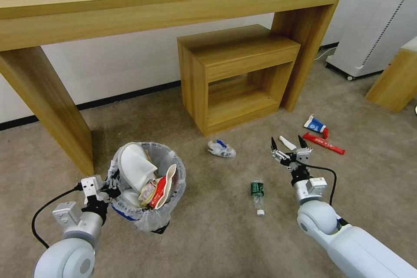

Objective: Pick up the trash bin and place the garbage on the floor into it.

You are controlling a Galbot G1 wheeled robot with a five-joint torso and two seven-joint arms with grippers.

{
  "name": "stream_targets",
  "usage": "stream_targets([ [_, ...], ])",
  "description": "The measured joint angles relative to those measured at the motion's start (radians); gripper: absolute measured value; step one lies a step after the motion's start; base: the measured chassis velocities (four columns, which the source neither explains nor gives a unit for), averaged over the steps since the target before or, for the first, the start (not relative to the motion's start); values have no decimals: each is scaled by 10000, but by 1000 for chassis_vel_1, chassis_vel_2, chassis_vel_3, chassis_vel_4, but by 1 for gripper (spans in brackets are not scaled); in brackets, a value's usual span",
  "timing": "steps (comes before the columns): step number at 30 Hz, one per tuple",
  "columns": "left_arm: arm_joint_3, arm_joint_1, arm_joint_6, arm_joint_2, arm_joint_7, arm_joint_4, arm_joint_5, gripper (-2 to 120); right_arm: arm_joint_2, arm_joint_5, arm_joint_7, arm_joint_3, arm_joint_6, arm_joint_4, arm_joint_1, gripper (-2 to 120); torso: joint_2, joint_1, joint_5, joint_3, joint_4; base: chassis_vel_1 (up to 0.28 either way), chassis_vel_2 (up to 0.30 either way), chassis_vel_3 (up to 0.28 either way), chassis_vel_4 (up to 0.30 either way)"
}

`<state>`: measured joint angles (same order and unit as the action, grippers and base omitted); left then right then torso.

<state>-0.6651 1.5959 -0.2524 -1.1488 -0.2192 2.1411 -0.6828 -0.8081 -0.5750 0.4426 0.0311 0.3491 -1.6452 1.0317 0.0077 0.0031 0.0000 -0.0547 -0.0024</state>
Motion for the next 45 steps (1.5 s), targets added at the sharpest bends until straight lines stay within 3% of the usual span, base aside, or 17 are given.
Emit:
stream_targets([
  [4,8,-17,-1,-43,-1,-55,8,3,261,-353,-64,272,-419,-6,28,100,0,0,-1,0,0,0,0,0,0],
  [11,77,-34,6,-192,10,-182,139,3,905,-2434,-49,890,-1750,-295,434,100,0,0,-1,0,-1,0,0,0,0],
  [18,64,2,58,-280,27,-227,204,3,741,-3997,719,1691,-3439,57,343,100,0,0,2,0,-2,0,0,0,0],
  [29,57,27,93,-379,38,-247,262,3,-309,-4127,844,2888,-3621,1788,-632,100,0,0,-1,0,1,0,0,0,0],
  [39,69,99,122,-484,40,-215,319,3,-1344,-3758,568,4043,-3223,3807,-1490,98,-1,0,1,0,-1,0,0,0,0],
  [45,58,193,174,-519,46,-98,315,3,-1830,-3496,412,4611,-2964,4936,-2071,82,-1,0,-1,0,0,0,0,0,0],
])
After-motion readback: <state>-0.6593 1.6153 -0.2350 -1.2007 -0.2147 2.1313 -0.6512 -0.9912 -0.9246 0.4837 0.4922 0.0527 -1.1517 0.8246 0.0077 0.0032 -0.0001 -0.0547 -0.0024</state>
